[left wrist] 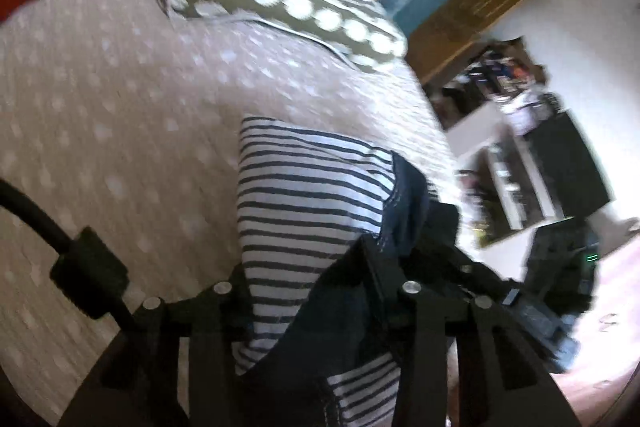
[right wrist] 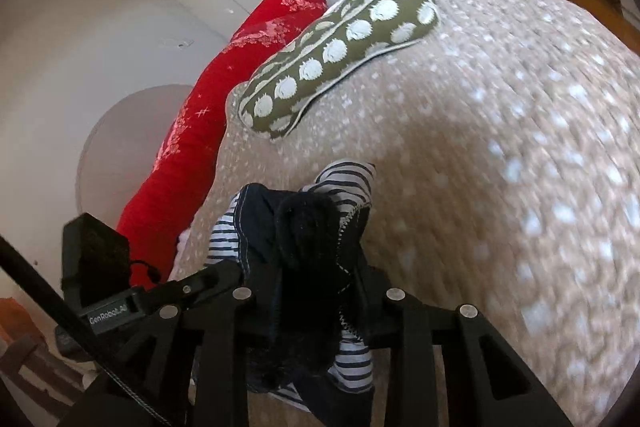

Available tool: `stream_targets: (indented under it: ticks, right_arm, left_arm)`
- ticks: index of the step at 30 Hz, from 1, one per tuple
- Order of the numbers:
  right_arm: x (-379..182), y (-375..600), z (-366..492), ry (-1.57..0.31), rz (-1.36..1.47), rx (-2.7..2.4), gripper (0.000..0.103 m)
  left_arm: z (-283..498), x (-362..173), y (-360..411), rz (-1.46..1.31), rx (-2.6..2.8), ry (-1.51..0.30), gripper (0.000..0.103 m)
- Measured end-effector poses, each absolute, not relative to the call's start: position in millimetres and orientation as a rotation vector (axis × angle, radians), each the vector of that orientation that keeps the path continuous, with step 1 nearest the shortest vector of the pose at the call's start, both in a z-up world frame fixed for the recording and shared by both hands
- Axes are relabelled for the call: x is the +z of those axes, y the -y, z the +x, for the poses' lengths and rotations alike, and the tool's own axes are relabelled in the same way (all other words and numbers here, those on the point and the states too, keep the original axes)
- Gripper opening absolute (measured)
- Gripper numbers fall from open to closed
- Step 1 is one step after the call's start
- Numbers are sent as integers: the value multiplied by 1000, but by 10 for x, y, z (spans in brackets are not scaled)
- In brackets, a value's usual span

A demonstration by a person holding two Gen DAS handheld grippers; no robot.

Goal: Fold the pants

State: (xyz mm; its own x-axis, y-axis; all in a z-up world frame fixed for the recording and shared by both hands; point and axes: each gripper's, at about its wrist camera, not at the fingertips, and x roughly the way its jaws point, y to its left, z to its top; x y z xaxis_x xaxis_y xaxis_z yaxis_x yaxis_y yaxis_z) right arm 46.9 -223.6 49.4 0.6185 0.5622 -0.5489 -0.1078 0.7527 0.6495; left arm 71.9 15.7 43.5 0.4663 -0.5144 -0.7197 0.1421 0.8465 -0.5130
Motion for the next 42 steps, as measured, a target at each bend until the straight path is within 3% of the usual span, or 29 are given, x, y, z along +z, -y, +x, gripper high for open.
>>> stream_targets:
  ticks: [3, 6, 11, 13, 15, 23, 30, 35, 42]
  right_arm:
    - [349, 2134, 746, -895, 556, 327, 49]
    - [292, 2153, 802, -920, 521, 281, 49]
    - [667, 2228, 564, -787, 452, 271, 49]
    - [762, 2187, 510, -766, 446, 302, 46]
    - [795, 2077, 451, -771, 436, 360, 29]
    - [366, 1673, 253, -867, 310, 378, 27]
    - [462, 1889, 4, -817, 388, 352, 31]
    - [524, 2030, -439, -774, 405, 277, 44]
    - [514, 2077, -931, -753, 394, 211, 48]
  left_arm:
    - [847, 291, -170, -337, -341, -1048, 42]
    - [770, 328, -332, -406, -373, -1029, 42]
    - [497, 482, -520, -429, -359, -979, 44]
    - [384, 503, -513, -416, -351, -962, 44]
    - [222, 498, -457, -365, -329, -939, 44]
    - [36, 161, -280, -265, -281, -992, 46]
    - [-261, 361, -329, -279, -251, -932, 47]
    - [-729, 662, -218, -180, -155, -789, 61]
    - [-1227, 1025, -116, -83, -55, -643, 79]
